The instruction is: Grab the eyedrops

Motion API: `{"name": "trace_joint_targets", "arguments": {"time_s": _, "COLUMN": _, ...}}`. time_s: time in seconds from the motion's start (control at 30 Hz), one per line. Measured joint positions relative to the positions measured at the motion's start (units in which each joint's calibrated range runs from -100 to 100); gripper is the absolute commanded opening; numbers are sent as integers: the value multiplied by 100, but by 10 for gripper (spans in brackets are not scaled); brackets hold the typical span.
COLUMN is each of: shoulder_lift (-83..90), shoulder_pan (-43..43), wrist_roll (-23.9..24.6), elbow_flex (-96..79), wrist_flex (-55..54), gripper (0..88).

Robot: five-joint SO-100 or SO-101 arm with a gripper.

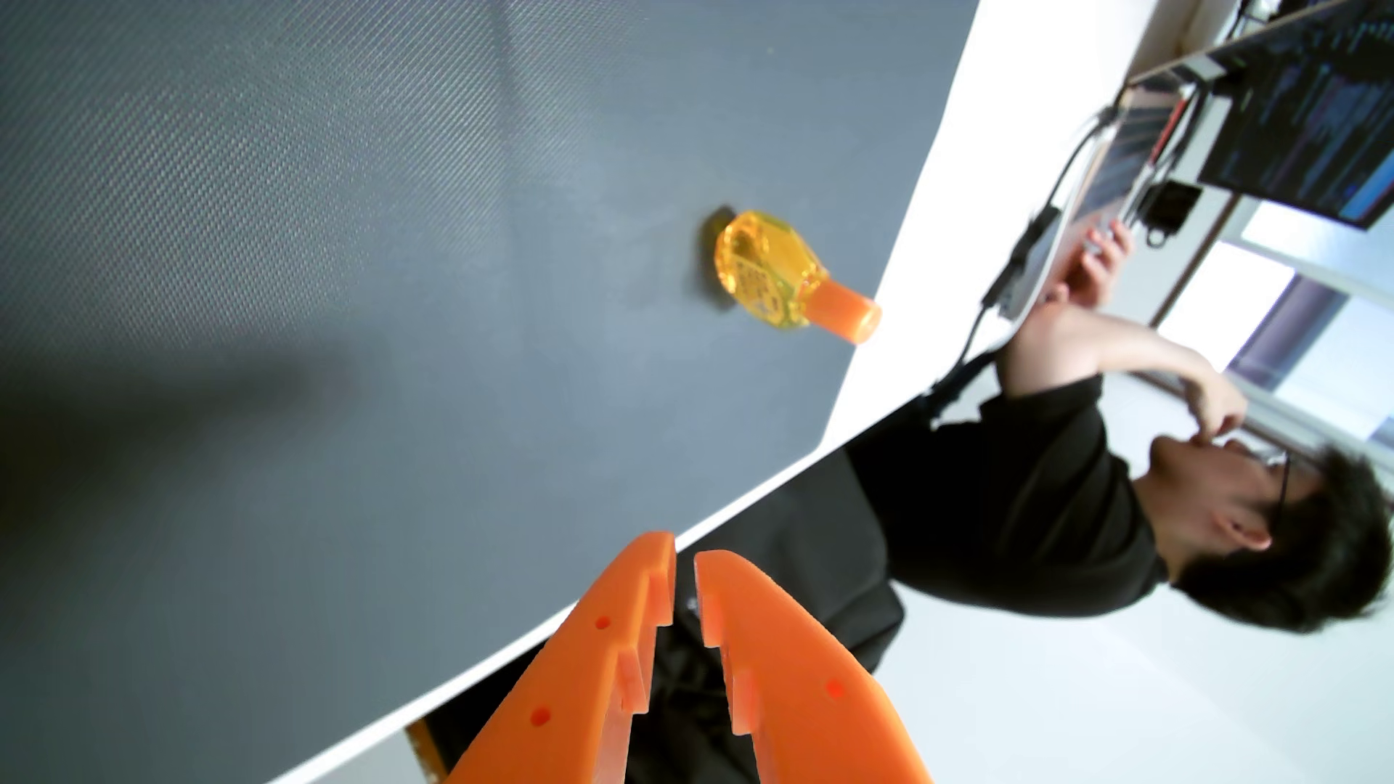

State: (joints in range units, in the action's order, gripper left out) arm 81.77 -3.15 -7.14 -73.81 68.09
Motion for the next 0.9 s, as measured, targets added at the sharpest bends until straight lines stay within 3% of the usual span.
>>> {"name": "trace_joint_targets", "arguments": {"time_s": 0.43, "shoulder_lift": -4036, "shoulder_pan": 0, "wrist_roll": -889, "elbow_flex": 2799, "wrist_flex": 0, "gripper": 24}}
{"name": "trace_joint_targets", "arguments": {"time_s": 0.63, "shoulder_lift": -5808, "shoulder_pan": 202, "wrist_roll": -1324, "elbow_flex": 4108, "wrist_flex": 323, "gripper": 202}}
{"name": "trace_joint_targets", "arguments": {"time_s": 0.9, "shoulder_lift": -7410, "shoulder_pan": 217, "wrist_roll": -1768, "elbow_flex": 6023, "wrist_flex": 1421, "gripper": 282}}
